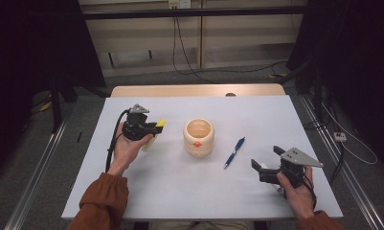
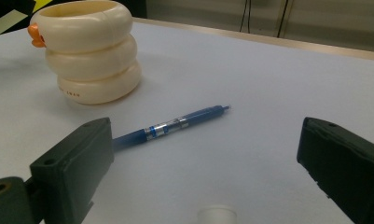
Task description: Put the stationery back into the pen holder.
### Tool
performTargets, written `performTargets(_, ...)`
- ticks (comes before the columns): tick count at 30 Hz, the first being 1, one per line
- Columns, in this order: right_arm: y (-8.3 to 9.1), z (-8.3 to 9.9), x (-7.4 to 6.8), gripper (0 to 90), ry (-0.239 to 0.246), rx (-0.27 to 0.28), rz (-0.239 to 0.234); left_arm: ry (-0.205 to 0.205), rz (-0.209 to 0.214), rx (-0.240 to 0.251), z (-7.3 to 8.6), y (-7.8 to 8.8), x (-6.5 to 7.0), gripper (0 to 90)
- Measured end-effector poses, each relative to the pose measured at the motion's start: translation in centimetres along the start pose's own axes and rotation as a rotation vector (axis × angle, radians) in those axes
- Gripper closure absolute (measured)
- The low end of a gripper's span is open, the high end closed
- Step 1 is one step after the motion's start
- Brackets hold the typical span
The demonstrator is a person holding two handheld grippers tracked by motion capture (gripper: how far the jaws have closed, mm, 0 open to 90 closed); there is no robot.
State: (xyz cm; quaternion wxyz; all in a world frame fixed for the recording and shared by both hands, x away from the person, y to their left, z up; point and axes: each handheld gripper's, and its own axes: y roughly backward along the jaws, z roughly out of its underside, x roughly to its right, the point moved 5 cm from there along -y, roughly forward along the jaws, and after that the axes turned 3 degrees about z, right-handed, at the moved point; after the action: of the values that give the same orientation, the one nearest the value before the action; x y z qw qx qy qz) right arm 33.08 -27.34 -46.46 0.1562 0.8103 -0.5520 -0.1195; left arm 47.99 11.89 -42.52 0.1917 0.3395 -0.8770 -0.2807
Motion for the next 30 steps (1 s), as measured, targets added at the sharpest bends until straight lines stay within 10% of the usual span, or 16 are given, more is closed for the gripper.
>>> performTargets(30, 0.0, 0.0, 0.0, 3.6, 0.000, 0.001, 0.000, -0.052, 0.056, 0.250, -2.8, 3.3, 3.8, 67.4)
